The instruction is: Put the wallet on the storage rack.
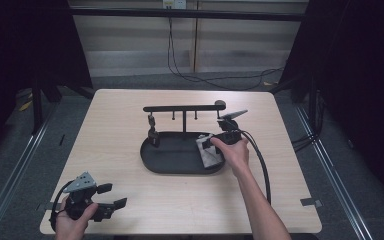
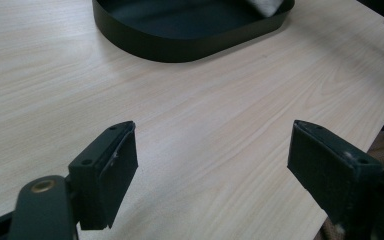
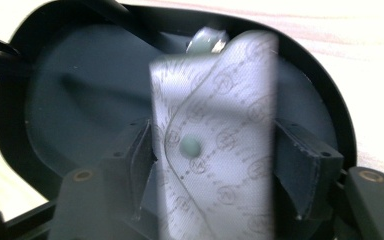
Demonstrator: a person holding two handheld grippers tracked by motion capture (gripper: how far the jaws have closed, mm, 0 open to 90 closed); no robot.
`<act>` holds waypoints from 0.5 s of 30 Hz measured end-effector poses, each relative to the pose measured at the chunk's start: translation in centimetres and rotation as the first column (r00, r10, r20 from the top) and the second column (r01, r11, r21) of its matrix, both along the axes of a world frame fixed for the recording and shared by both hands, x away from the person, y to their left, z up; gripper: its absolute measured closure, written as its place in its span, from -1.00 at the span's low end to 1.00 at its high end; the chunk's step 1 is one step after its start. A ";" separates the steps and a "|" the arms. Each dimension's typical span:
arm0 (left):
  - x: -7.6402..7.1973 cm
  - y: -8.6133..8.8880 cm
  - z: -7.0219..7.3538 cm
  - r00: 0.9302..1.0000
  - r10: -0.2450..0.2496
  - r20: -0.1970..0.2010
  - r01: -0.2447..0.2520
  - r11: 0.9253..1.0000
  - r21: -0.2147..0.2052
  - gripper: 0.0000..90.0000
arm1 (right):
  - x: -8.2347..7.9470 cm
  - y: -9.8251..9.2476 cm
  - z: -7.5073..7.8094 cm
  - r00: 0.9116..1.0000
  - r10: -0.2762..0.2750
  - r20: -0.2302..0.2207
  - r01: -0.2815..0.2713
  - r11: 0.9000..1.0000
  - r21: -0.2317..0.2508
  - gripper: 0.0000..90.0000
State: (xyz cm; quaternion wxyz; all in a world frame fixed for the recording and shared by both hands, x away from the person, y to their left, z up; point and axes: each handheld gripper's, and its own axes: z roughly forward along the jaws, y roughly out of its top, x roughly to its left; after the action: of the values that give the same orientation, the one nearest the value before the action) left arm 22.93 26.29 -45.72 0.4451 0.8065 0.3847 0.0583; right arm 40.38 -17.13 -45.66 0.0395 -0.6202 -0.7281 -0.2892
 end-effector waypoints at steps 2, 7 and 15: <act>0.0 0.0 0.0 1.000 0.000 0.002 0.000 1.000 0.000 -0.56 | 0.0 -0.1 0.3 1.000 0.008 0.012 -0.008 1.000 0.000 -0.23; 0.0 -0.1 0.0 1.000 -0.004 0.000 0.004 1.000 0.000 -0.56 | -0.3 -0.3 0.9 0.999 0.019 0.041 -0.019 1.000 -0.002 -0.29; 0.0 -0.1 0.0 1.000 -0.004 -0.006 0.004 1.000 0.006 -0.56 | -1.6 -1.0 2.4 0.992 0.037 0.118 -0.036 0.999 -0.013 -0.36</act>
State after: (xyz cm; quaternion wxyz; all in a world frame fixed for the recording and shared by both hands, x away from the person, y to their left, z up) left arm 22.96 26.22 -45.73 0.4416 0.8088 0.3843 0.0565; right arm 38.80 -18.17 -43.24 -0.0019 -0.5885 -0.7421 -0.3208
